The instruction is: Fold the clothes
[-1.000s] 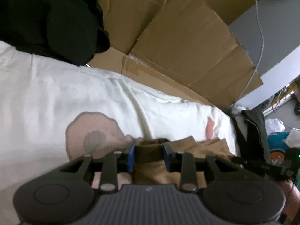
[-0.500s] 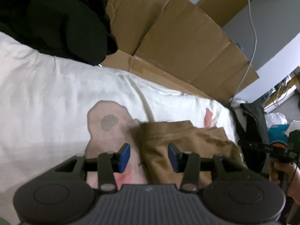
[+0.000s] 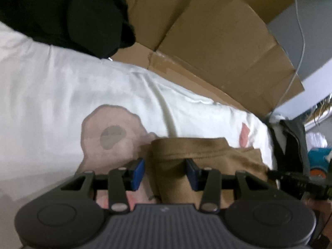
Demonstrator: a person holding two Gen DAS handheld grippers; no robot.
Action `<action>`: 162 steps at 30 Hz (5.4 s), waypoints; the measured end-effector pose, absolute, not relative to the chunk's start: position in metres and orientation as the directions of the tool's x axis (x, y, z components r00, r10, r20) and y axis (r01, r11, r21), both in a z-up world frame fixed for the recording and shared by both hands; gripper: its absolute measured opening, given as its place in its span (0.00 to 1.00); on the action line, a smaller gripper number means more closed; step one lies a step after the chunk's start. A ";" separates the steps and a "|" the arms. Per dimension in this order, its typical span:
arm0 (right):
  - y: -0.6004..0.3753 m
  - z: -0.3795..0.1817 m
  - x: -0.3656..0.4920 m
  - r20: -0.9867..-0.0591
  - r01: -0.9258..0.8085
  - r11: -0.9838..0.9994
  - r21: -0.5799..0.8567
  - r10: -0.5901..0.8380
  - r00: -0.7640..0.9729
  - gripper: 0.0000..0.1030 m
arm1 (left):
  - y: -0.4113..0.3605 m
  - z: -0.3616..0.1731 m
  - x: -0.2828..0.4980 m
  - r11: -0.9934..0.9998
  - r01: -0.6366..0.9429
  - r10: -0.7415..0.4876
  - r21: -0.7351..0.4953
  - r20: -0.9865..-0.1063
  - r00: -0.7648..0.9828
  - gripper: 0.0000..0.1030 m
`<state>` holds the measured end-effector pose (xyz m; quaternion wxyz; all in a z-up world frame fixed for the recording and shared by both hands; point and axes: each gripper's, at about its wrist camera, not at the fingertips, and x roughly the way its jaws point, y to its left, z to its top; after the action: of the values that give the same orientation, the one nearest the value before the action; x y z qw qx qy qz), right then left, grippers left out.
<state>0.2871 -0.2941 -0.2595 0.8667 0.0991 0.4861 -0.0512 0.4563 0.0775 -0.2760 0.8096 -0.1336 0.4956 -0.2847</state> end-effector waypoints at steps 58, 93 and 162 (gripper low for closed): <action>-0.305 -0.244 0.066 -0.902 0.321 0.921 0.219 0.065 0.428 0.01 | 0.112 -0.238 0.223 0.801 0.330 -0.570 -0.499 -0.804 0.169 0.53; -0.315 -0.212 0.064 -0.828 0.310 0.881 0.358 0.146 0.541 0.36 | 0.150 -0.136 0.203 0.849 0.363 -0.508 -0.384 -0.784 0.357 0.62; -0.322 -0.300 0.068 -0.828 0.342 0.816 0.466 0.265 0.495 0.25 | 0.110 -0.297 0.203 0.701 0.197 -0.711 -0.685 -0.690 0.131 0.14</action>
<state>0.0676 -0.3222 -0.2995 0.8099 0.3022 0.5022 -0.0238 0.2025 0.1096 -0.2968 0.7184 -0.2224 0.5783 -0.3161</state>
